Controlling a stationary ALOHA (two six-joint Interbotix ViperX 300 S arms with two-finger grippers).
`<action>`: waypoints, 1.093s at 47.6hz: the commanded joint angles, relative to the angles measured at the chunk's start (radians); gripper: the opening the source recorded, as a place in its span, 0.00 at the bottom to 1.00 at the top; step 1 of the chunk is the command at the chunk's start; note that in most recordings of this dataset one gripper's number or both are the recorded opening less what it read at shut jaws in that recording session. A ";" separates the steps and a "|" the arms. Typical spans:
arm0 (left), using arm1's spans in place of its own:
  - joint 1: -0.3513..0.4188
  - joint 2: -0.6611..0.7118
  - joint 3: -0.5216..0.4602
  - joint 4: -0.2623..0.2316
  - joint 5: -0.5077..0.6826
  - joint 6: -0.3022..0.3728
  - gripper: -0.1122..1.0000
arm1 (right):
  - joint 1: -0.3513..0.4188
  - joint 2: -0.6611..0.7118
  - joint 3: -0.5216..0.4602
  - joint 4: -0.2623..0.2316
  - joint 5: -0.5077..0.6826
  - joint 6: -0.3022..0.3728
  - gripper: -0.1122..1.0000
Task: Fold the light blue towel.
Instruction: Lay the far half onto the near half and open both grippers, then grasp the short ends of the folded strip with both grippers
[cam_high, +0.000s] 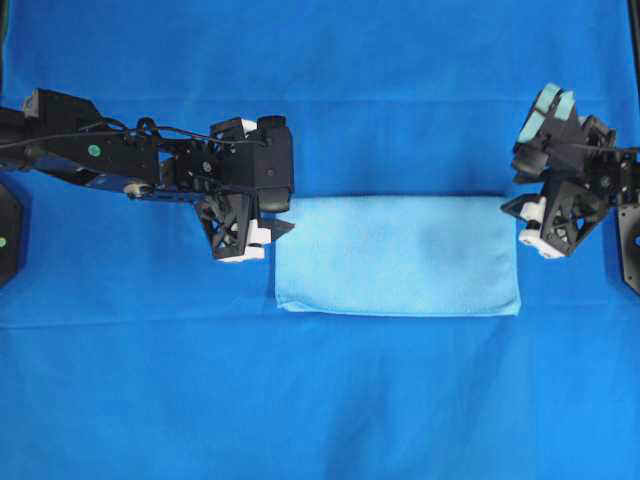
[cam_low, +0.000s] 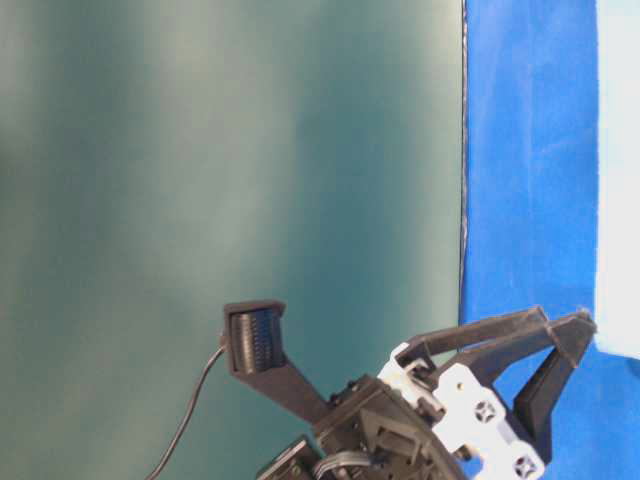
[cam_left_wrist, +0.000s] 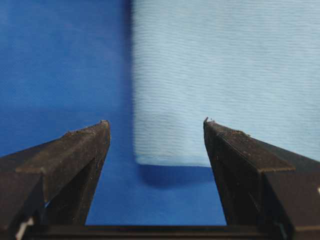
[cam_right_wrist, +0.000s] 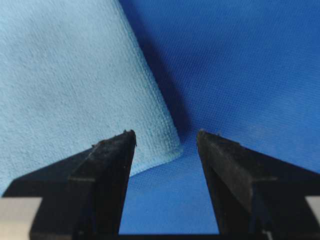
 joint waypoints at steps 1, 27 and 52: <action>0.008 0.006 -0.028 0.002 -0.023 0.012 0.75 | -0.006 0.032 -0.008 -0.003 -0.032 -0.002 0.62; 0.054 0.140 -0.037 0.002 -0.038 0.012 0.73 | -0.049 0.201 -0.005 -0.003 -0.147 -0.002 0.62; 0.020 0.120 -0.035 0.002 0.067 0.006 0.13 | -0.048 0.176 0.009 -0.003 -0.147 -0.009 0.12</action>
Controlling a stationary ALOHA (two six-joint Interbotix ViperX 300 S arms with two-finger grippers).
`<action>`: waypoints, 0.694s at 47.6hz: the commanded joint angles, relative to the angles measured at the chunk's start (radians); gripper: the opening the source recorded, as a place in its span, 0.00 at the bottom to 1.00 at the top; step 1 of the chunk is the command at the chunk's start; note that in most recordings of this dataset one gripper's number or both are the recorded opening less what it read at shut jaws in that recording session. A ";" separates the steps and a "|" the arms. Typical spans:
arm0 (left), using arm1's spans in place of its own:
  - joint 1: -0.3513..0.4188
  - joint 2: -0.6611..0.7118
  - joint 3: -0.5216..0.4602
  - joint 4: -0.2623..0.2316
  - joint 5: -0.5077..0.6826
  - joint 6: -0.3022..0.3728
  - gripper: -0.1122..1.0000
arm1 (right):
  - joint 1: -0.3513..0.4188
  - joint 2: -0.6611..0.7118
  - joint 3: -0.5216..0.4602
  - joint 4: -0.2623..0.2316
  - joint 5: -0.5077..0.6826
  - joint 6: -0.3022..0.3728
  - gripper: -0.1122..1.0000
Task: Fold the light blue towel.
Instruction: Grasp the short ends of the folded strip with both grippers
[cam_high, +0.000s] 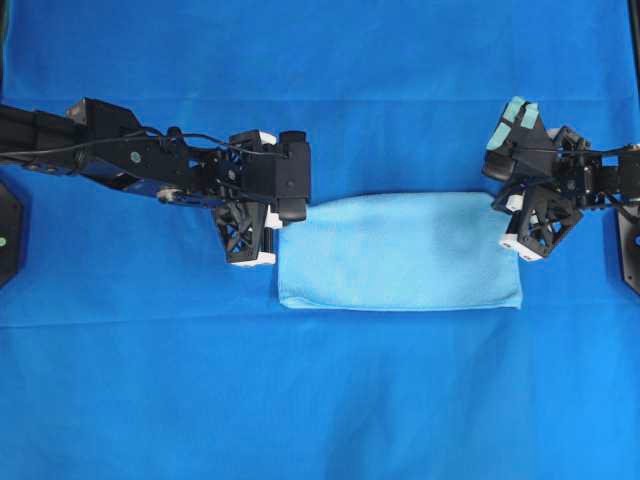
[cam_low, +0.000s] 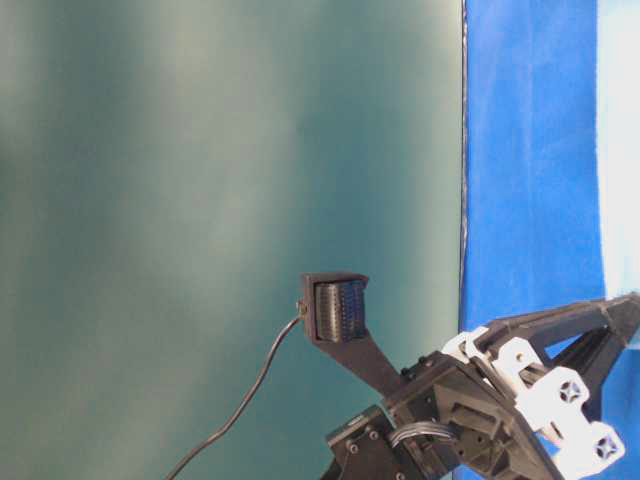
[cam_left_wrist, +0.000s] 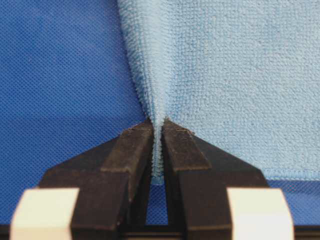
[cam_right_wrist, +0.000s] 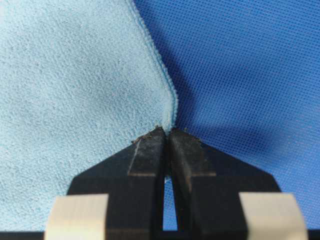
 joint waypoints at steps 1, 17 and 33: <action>0.014 -0.017 0.011 0.003 0.015 -0.009 0.13 | -0.002 -0.023 0.002 -0.003 -0.005 -0.002 0.12; 0.017 -0.127 -0.011 0.003 0.106 -0.023 0.13 | 0.012 -0.150 -0.020 -0.002 0.064 -0.002 0.12; -0.008 -0.305 -0.094 0.003 0.331 -0.026 0.13 | 0.064 -0.425 -0.112 -0.002 0.290 0.000 0.12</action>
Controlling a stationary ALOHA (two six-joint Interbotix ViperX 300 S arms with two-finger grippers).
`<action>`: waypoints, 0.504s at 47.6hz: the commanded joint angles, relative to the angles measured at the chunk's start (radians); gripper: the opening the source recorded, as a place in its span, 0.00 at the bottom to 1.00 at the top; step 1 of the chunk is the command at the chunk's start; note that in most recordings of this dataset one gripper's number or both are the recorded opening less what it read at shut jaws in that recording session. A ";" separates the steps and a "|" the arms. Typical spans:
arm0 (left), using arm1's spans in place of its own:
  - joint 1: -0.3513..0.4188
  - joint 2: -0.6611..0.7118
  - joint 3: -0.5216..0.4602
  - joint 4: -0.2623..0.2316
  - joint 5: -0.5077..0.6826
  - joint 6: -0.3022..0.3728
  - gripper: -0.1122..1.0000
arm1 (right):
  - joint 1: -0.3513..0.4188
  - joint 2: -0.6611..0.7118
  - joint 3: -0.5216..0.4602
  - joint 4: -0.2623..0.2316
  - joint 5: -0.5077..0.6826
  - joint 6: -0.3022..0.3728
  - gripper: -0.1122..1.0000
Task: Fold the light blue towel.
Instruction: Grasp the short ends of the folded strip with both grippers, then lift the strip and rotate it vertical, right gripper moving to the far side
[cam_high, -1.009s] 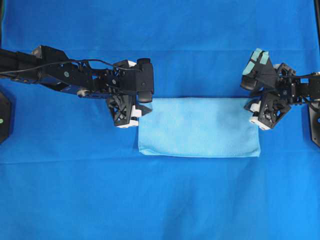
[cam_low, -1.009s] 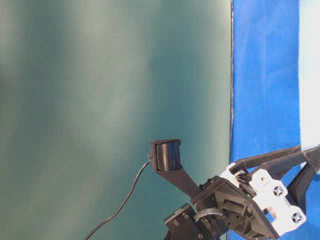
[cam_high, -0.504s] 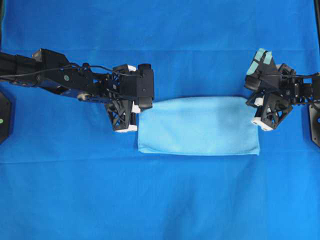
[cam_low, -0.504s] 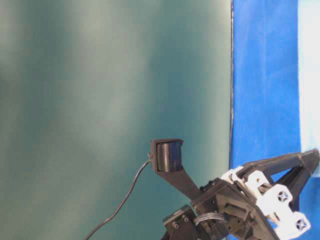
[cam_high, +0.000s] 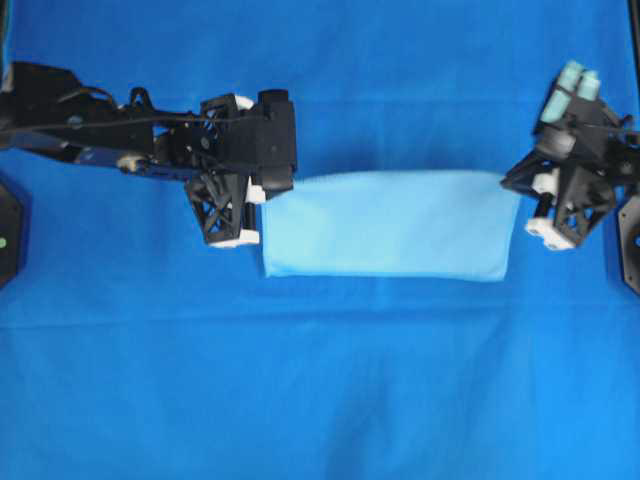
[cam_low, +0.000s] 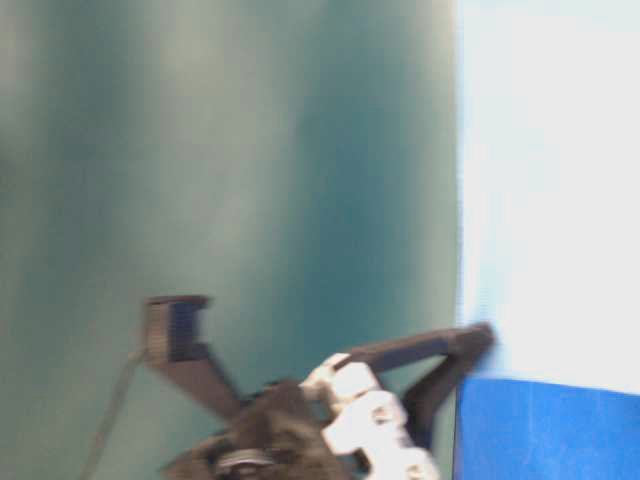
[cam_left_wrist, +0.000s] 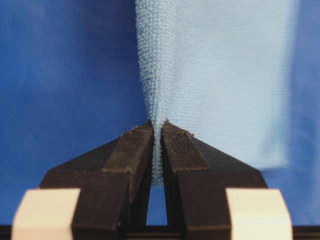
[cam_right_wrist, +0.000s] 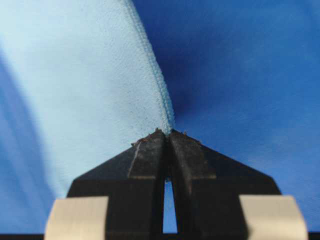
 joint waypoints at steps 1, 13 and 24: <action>-0.015 -0.049 -0.040 0.002 0.035 -0.002 0.13 | 0.012 -0.057 -0.040 -0.002 0.049 0.002 0.12; -0.026 -0.095 -0.075 0.002 0.081 -0.002 0.13 | 0.023 -0.132 -0.063 -0.003 0.094 0.008 0.12; -0.061 -0.094 -0.075 0.002 0.058 -0.005 0.13 | 0.002 -0.089 -0.066 -0.014 0.069 0.009 0.12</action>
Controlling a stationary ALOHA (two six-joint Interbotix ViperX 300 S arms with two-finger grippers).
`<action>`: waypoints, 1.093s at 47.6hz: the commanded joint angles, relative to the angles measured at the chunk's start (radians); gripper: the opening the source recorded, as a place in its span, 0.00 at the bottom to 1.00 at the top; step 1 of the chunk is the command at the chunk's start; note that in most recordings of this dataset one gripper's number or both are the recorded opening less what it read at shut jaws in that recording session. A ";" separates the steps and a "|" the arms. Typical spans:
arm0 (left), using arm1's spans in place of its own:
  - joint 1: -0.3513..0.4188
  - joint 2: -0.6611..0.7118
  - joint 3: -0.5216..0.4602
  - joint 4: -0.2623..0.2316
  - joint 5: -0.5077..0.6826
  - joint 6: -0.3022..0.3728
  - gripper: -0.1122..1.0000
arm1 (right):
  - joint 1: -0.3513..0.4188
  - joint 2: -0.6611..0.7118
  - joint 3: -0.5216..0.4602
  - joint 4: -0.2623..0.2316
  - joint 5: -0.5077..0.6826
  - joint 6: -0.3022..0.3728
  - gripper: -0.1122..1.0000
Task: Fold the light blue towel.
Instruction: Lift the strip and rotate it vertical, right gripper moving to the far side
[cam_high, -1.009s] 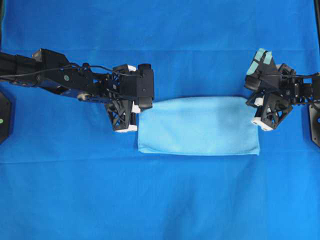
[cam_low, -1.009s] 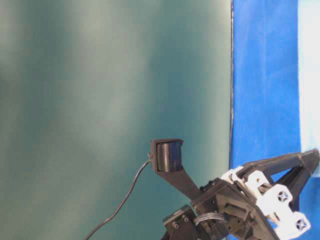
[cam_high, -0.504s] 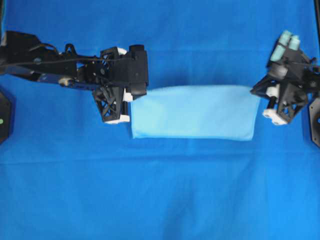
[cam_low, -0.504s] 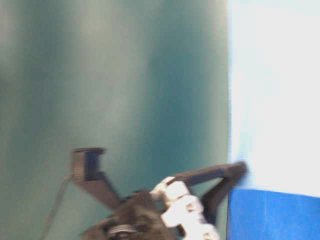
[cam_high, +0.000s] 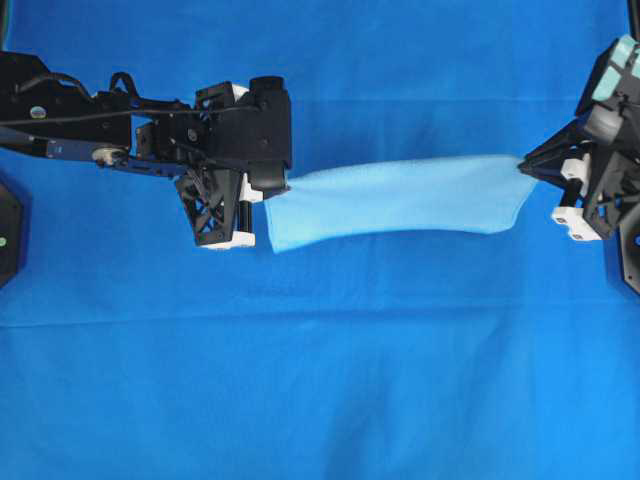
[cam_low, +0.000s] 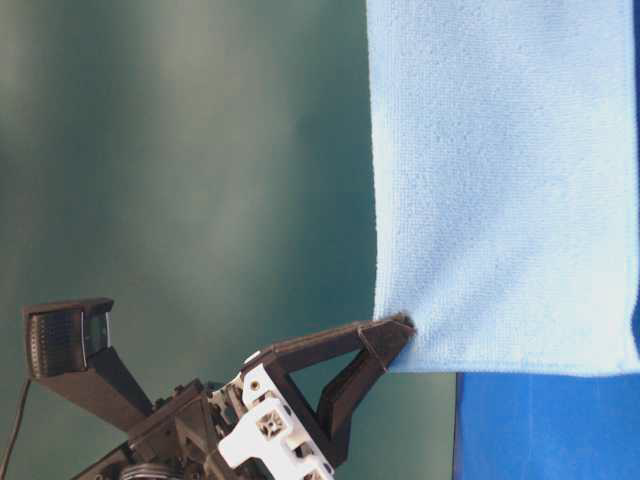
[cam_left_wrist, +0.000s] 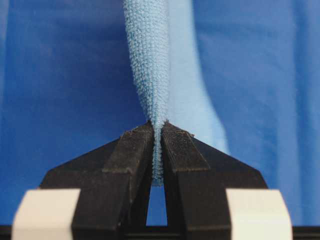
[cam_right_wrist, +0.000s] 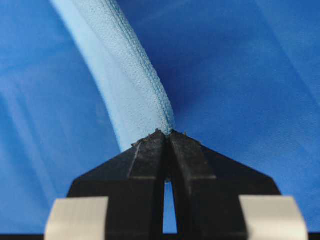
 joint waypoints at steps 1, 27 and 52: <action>-0.031 -0.018 -0.025 0.002 -0.018 -0.003 0.13 | -0.023 0.017 -0.025 -0.014 -0.018 0.002 0.12; -0.245 0.124 -0.249 0.002 -0.152 -0.021 0.13 | -0.347 0.288 -0.236 -0.186 -0.187 -0.031 0.12; -0.290 0.272 -0.446 0.002 -0.161 -0.018 0.13 | -0.350 0.534 -0.456 -0.199 -0.196 -0.060 0.12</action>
